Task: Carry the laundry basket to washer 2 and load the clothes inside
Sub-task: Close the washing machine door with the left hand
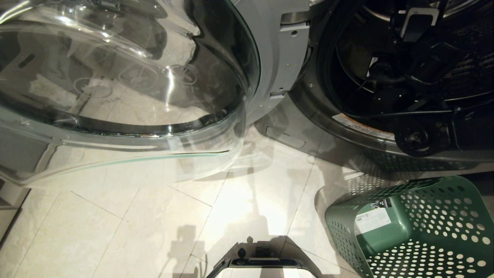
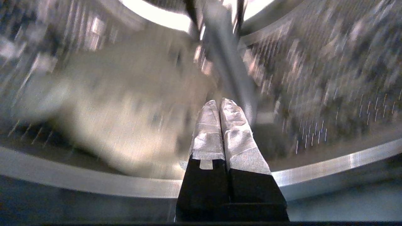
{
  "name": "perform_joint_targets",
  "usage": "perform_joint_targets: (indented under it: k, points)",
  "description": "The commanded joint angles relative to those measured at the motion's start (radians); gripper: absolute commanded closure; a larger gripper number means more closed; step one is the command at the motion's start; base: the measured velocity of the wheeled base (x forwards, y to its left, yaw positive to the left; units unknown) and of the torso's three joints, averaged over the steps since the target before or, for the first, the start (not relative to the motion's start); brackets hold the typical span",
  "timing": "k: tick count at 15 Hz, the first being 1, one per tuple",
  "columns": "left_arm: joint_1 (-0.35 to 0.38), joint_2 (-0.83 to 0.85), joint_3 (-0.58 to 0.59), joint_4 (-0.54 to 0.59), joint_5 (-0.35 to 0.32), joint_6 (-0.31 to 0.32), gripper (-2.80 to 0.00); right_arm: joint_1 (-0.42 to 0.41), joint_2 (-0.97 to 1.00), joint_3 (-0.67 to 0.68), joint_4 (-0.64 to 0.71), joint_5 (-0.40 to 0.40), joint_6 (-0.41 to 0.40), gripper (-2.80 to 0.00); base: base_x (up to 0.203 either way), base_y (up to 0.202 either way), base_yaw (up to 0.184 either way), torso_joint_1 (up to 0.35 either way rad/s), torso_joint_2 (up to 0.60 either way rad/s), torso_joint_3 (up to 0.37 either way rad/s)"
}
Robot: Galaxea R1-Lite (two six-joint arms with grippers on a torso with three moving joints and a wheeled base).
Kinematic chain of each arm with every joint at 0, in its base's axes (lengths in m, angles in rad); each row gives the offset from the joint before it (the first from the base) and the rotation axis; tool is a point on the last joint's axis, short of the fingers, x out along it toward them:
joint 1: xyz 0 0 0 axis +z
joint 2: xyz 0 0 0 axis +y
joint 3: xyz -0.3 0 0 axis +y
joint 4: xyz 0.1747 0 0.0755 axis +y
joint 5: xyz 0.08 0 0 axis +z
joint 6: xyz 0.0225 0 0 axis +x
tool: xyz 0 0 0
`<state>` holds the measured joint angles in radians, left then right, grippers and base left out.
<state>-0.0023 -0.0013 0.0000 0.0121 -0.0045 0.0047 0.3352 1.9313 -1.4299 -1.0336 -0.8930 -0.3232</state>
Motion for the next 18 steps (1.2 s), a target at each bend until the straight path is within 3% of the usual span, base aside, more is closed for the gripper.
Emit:
perform_joint_targets:
  k: [1,3,5,7,9,11,13,18]
  points:
    - [0.001,0.000,0.002,0.000,0.000,0.000,0.00,0.010,-0.130,0.074,0.118,-0.014,0.054,0.00,0.000,0.000,0.000,0.000,0.00,0.000]
    - [-0.001,0.000,0.002,0.000,0.000,0.000,0.00,0.013,-0.254,0.165,0.364,-0.015,0.140,0.00,0.000,0.000,0.000,0.000,0.00,0.000]
    - [-0.001,0.000,0.002,0.000,0.000,0.000,0.00,0.009,-0.378,0.208,0.763,0.002,0.261,0.00,0.000,0.000,0.000,0.000,0.00,0.000]
    - [0.000,0.000,0.002,0.000,0.000,0.000,0.00,-0.009,-0.553,0.237,1.137,0.077,0.374,0.00,0.000,0.000,0.000,0.000,0.00,0.000]
    - [-0.001,0.000,0.002,0.000,0.000,0.000,0.00,-0.051,-0.748,0.309,1.373,0.201,0.431,0.00,0.000,0.000,0.000,0.000,0.00,0.000]
    - [-0.001,0.000,0.002,0.000,0.000,0.000,0.00,-0.101,-0.926,0.449,1.463,0.293,0.444,0.00,0.000,0.000,0.000,0.000,0.00,0.000]
    - [-0.001,0.000,0.002,0.000,0.000,0.000,0.00,-0.151,-1.066,0.635,1.442,0.390,0.427,0.00,0.000,0.000,0.000,0.000,0.00,0.000]
    - [0.001,0.000,0.002,0.000,0.000,0.000,0.00,-0.180,-1.318,1.075,1.175,0.473,0.176,0.00,0.000,0.000,0.000,0.000,0.00,0.000]
